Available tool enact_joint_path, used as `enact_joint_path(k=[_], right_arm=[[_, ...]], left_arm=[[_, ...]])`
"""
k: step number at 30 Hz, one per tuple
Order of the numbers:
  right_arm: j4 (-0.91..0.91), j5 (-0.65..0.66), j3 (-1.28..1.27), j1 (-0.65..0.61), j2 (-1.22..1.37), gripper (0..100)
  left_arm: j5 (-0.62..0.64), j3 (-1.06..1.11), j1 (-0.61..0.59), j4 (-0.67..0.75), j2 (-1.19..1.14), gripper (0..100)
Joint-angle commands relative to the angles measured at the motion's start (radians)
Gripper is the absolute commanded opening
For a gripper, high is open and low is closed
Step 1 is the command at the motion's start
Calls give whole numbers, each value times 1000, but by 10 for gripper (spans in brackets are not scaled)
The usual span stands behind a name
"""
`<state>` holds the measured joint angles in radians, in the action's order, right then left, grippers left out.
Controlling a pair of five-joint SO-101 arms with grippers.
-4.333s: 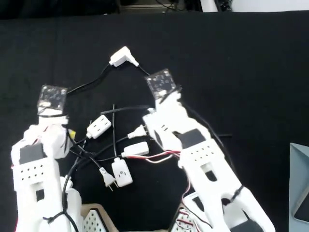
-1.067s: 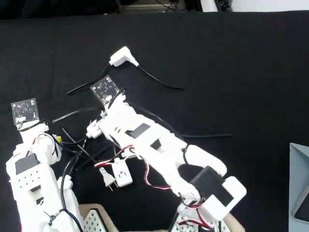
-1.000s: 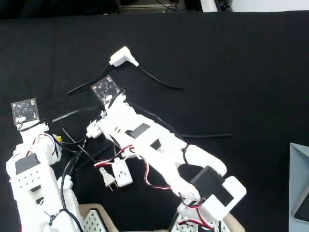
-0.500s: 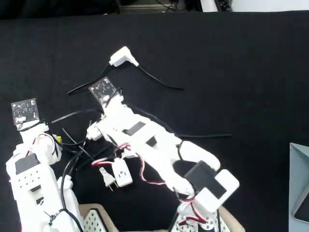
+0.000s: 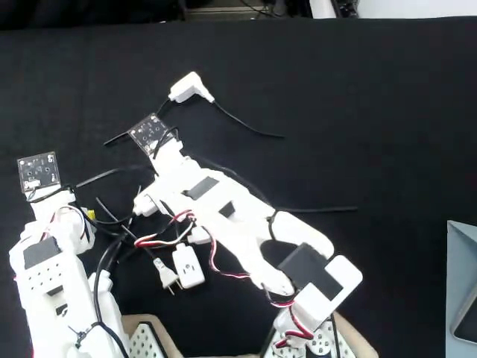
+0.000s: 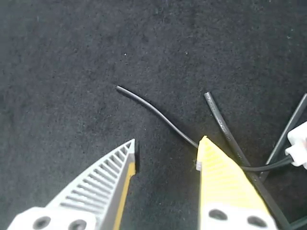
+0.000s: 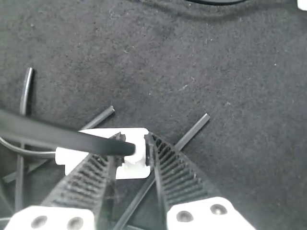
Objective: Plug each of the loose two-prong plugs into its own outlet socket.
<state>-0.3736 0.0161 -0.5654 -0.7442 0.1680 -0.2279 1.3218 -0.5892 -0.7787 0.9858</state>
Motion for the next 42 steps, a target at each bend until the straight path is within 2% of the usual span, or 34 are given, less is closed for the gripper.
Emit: enact_joint_path(k=[1,4,9,11,19,24,28,31,35,39,42], right_arm=[[-18,9,-19,-17,-58,15],[-18,6,-50,-15,-125,24],[-18,3,-110,-17,-243,180],[-18,3,-134,-18,-294,206],[-61,8,-234,-17,-527,206],[-315,6,-236,17,-736,200],[-482,3,-242,117,-888,91],[-528,2,-269,218,-974,8],[-525,8,-357,302,-1056,14],[-450,2,-452,374,-1078,12],[-336,2,-536,442,-1078,12]], left_arm=[[9,-2,-8,23,14,217],[9,-1,-8,23,18,217],[9,-1,-8,23,18,217],[9,-1,-8,23,18,217],[9,-1,-4,23,17,217],[9,-5,13,18,20,217],[8,-22,47,12,21,217],[8,-101,48,-72,21,217],[-55,-282,71,-267,21,217],[-173,-429,166,-442,21,217],[-256,-490,285,-531,12,217]])
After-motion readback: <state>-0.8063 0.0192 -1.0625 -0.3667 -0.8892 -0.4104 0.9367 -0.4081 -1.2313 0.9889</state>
